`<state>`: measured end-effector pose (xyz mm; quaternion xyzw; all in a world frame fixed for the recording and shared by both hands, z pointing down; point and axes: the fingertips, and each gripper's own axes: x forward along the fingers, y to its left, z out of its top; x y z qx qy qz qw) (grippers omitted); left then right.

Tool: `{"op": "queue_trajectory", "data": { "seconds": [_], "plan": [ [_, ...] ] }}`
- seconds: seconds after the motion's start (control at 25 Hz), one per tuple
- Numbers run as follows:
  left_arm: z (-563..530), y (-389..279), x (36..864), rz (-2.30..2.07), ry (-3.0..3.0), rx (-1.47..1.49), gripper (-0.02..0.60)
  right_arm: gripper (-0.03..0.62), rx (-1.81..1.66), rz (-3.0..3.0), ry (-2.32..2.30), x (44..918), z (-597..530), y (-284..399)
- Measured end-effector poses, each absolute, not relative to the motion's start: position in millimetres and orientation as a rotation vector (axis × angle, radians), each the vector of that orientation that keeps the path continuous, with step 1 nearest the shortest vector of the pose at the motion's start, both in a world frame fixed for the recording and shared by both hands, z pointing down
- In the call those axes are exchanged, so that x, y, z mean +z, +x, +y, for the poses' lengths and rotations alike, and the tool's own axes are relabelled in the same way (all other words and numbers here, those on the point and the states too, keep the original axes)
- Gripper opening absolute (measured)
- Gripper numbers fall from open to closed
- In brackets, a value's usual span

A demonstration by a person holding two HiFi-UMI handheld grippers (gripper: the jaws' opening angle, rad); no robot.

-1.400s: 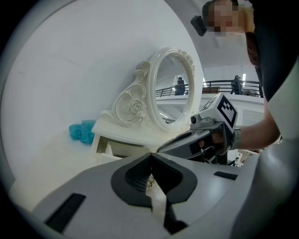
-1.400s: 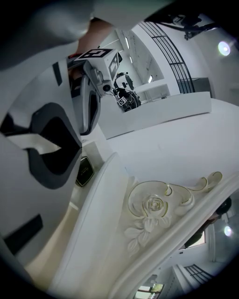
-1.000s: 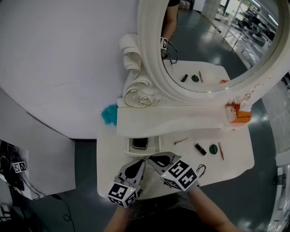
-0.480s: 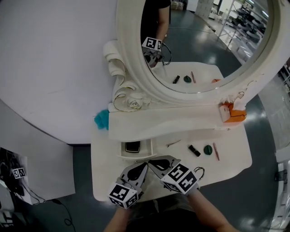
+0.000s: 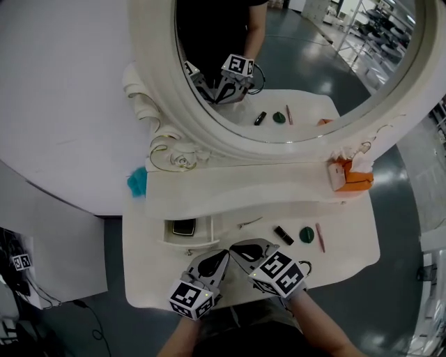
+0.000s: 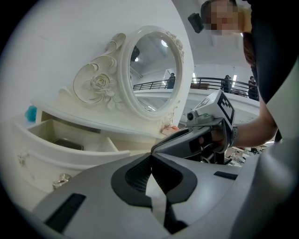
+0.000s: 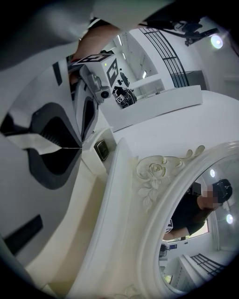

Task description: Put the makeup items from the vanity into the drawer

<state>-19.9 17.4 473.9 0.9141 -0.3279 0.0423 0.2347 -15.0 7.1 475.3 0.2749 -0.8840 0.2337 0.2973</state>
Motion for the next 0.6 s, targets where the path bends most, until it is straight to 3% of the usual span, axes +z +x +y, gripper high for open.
{"op": "queue_trajectory", "data": {
  "seconds": [0.6],
  "plan": [
    [-8.0, 18.9, 487.7, -0.989, 2.467, 0.144, 0.014, 0.025, 0.332, -2.218, 0.662, 498.8, -17.1, 25.4]
  ]
}}
